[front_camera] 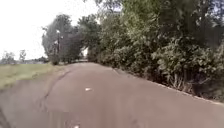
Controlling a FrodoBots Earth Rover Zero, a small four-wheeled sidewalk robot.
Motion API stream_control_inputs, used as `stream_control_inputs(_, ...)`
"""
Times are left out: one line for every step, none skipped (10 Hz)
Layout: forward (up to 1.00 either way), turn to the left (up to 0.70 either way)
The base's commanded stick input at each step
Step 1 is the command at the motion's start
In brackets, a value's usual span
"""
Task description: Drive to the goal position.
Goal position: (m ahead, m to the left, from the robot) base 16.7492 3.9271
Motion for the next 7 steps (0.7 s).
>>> stream_control_inputs(1.00,-0.05)
stream_control_inputs(1.00,-0.05)
stream_control_inputs(1.00,-0.04)
stream_control_inputs(1.00,-0.04)
stream_control_inputs(1.00,-0.04)
stream_control_inputs(1.00,-0.04)
stream_control_inputs(1.00,-0.04)
